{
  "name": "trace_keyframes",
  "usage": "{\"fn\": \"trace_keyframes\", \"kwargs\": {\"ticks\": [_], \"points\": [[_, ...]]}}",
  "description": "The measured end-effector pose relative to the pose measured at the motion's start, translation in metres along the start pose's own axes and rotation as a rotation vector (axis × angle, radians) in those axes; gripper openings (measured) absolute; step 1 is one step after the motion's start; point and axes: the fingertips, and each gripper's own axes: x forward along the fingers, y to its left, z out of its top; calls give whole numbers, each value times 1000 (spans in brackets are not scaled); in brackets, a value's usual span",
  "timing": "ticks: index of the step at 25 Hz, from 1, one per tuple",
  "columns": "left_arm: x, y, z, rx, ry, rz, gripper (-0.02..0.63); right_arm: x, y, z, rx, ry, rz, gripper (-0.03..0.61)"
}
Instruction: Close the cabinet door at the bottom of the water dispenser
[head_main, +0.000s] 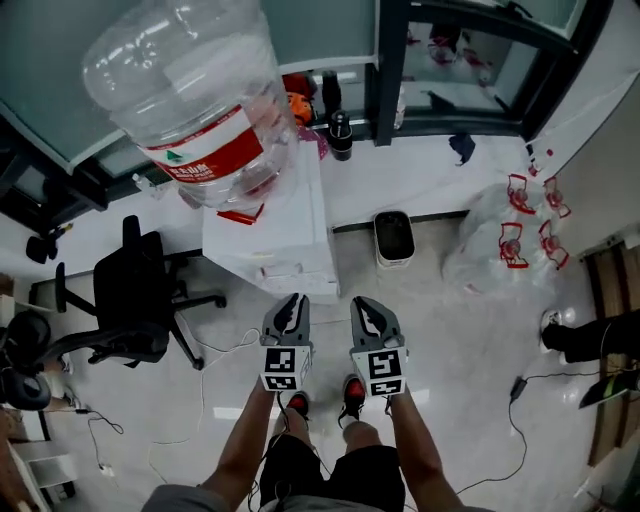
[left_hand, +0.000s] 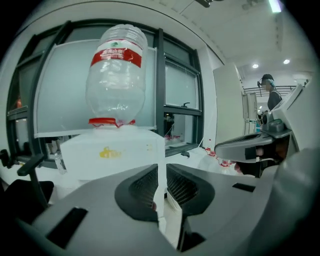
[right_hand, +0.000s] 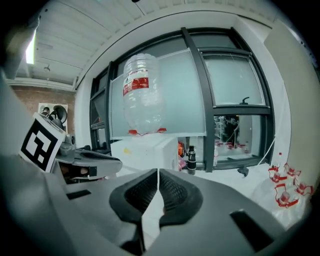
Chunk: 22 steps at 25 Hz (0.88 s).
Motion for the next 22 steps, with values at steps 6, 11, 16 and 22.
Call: {"fn": "trace_keyframes", "kwargs": {"ticks": [6,11,16,22], "points": [[-52,20,47,-30,-32,80,69,-20,26,60,-37,-43,60,25],[-96,30,84,-18,-66,142,63,-39,50,98,-79,-60,119,25],[-136,39,105,-27,-95,185,60,-54,69,129,-110,-90,139,25],[-172,50,123,-42,-121,223,60,-70,88,158,-126,-120,150,25]]}}
